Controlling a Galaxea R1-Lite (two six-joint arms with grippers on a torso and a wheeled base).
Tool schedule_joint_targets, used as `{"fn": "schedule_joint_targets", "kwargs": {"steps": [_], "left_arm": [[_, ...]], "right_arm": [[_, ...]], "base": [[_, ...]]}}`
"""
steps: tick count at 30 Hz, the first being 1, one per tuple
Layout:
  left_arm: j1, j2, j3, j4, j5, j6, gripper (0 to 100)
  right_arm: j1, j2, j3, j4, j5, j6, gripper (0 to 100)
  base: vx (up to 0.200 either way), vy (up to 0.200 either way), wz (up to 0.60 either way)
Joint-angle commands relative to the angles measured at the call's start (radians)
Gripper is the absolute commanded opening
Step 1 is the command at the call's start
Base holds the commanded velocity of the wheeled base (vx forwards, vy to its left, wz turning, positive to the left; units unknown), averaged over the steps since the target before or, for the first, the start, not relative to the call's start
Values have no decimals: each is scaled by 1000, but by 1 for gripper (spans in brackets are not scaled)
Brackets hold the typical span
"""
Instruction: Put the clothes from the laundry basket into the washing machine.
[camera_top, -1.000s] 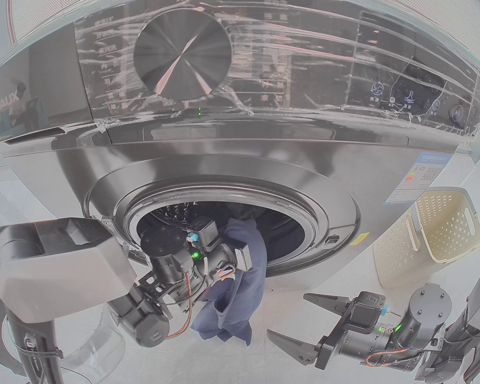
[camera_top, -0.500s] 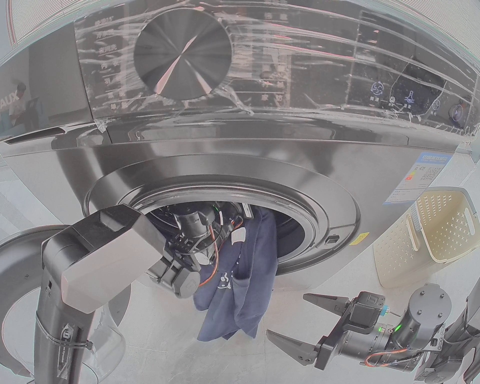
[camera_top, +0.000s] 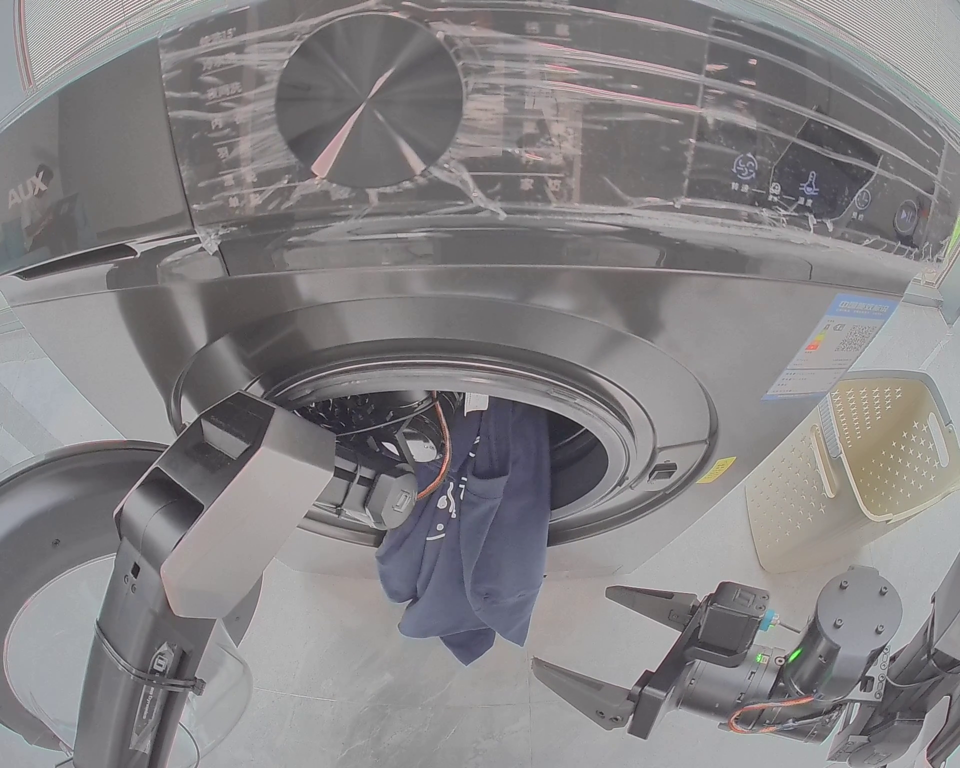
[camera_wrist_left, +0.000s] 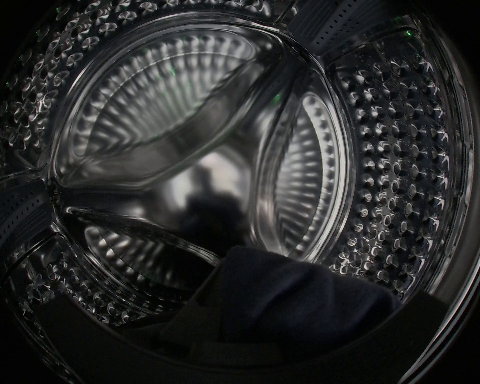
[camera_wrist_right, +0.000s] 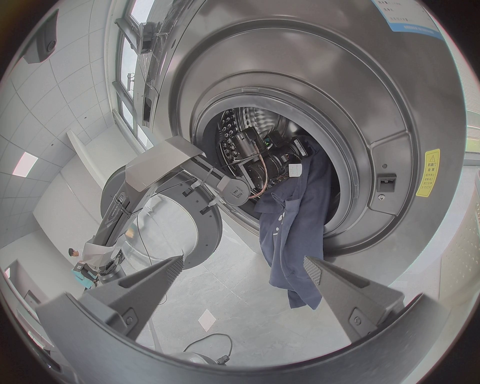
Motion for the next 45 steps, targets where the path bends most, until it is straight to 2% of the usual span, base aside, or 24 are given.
{"fn": "schedule_joint_targets", "kwargs": {"steps": [1,3,4,12,13,14,16,18,24,29,33,34,36,37,41,43,45], "left_arm": [[4,11,-3,-3,15,-8,0],[1,5,11,-5,17,-9,0],[-1,0,20,-3,17,-11,100],[-21,-103,181,15,14,-46,100],[-29,-153,274,35,-3,-51,100],[-30,-172,305,41,-8,-49,100],[-42,-239,423,72,-65,-52,100],[-55,-278,494,87,-94,-52,100],[-98,-290,647,76,-109,-46,100],[-104,-284,710,81,-137,-40,100],[-102,-264,735,110,-144,-21,100],[-98,-247,733,112,-146,-9,0],[-91,-219,722,107,-146,18,0],[-90,-206,713,105,-146,23,0],[-82,-164,639,104,-144,22,0],[-70,-160,587,105,-137,12,0],[-61,-146,508,104,-123,-21,0]], "right_arm": [[-3,2,0,-1,0,0,100],[-2,2,0,-1,0,0,100],[-2,2,-1,-1,0,0,100],[-5,2,-3,-1,0,0,100],[-6,2,-1,-1,0,0,100],[-6,2,-1,-1,0,0,100],[-3,2,-3,-1,0,0,100],[-2,4,-3,-1,0,0,100],[0,4,-3,-1,0,0,100],[0,2,-1,-1,0,0,100],[1,4,-4,-1,0,0,100],[1,4,-4,-1,0,0,100],[1,4,-4,-1,0,0,100],[1,2,-4,-1,0,0,100],[-2,2,-6,-1,0,0,100],[-2,2,-7,-1,0,0,100],[-3,2,-9,-1,0,2,100]], "base": [[0,0,0],[0,0,0],[0,0,0],[0,0,0],[0,0,0],[0,0,0],[0,0,0],[0,0,0],[0,0,0],[0,0,0],[0,0,0],[0,0,0],[0,0,0],[0,0,0],[0,0,0],[0,0,0],[0,0,0]]}}
